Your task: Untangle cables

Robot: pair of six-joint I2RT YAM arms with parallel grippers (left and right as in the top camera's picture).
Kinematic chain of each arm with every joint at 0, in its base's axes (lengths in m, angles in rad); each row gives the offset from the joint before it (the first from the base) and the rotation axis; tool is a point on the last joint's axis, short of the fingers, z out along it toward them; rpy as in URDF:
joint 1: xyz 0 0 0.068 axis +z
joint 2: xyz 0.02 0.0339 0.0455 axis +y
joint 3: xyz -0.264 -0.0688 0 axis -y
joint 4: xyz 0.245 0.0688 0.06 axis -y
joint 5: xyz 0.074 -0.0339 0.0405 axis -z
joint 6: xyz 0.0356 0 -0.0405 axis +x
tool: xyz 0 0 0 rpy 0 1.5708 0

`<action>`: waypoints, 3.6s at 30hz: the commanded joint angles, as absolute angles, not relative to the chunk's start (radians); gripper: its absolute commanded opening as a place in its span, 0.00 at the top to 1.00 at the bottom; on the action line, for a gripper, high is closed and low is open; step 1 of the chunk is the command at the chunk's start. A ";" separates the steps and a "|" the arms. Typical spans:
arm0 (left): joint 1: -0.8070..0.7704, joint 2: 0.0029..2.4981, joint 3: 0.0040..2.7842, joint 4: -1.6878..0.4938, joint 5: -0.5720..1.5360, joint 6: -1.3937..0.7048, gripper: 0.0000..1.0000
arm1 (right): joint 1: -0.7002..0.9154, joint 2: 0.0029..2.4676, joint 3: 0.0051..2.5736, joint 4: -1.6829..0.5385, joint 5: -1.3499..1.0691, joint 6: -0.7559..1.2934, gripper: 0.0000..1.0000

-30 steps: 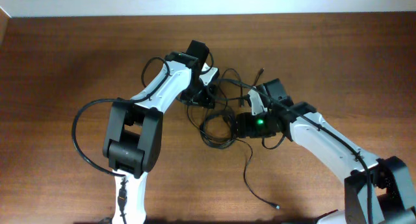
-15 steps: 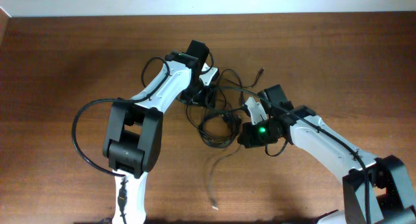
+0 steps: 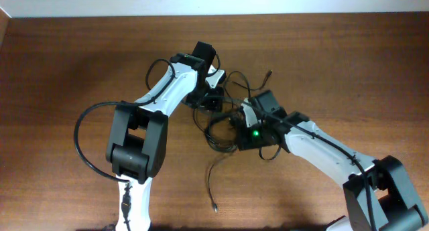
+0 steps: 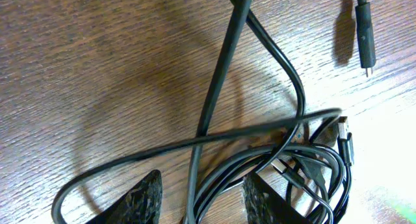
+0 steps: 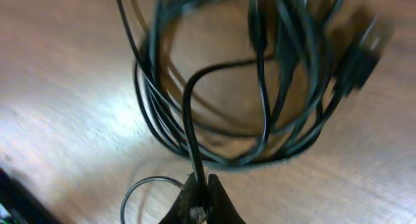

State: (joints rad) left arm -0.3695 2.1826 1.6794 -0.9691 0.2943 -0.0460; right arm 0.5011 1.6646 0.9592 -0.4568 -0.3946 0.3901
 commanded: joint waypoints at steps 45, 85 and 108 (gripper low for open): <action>-0.226 2.072 1.651 -0.985 0.284 -0.124 0.13 | 0.459 1.995 1.248 -0.426 -0.119 0.213 0.67; -0.231 2.072 1.651 -0.981 0.283 -0.123 0.07 | 0.464 1.702 1.197 -0.275 -0.101 0.217 0.96; -0.233 2.072 1.651 -0.981 0.283 -0.123 0.05 | 0.464 1.054 1.197 -0.423 -0.097 0.442 0.96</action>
